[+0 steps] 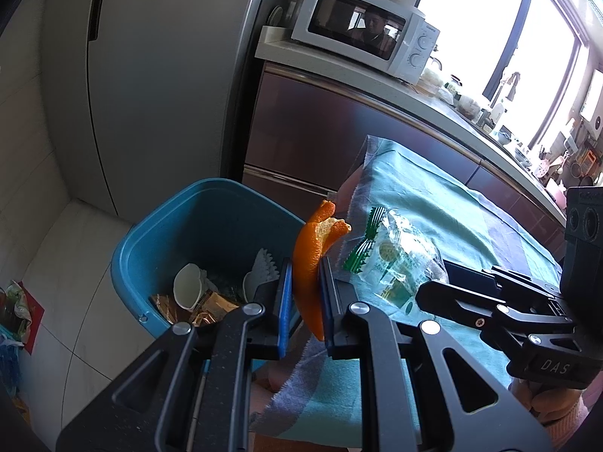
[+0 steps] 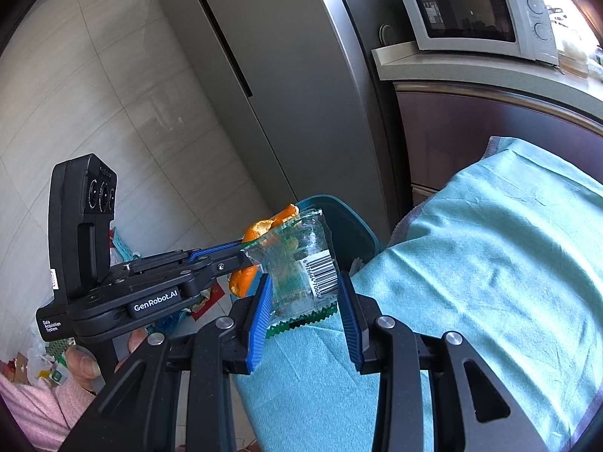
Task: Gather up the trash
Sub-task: 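Carry the orange peel and clear bag over the teal bin with both grippers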
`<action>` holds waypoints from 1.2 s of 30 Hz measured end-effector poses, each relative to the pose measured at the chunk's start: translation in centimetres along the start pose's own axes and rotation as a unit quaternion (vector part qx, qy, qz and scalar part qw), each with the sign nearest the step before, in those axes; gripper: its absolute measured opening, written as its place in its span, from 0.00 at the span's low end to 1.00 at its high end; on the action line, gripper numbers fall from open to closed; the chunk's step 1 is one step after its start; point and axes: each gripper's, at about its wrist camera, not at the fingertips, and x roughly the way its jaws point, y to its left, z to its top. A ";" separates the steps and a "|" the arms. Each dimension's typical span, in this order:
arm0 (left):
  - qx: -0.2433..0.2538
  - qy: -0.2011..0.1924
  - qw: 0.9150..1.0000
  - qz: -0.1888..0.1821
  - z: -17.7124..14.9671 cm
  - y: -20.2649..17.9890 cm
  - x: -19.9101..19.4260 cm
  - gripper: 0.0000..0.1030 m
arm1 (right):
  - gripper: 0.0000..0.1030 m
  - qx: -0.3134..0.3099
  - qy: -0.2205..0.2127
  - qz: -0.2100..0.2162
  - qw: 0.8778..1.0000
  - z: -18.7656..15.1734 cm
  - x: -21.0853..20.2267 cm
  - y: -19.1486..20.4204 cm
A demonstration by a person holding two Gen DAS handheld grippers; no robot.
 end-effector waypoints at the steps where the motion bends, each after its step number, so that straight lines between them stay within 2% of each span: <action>1: -0.001 0.001 1.000 0.001 0.0 0.1 0.1 0.13 | 0.32 -0.001 0.001 0.000 1.000 0.0 0.1 0.0; 36: -0.023 0.011 0.999 0.021 -0.3 1.8 1.9 0.14 | 0.32 -0.011 0.027 0.009 1.000 0.8 2.6 0.4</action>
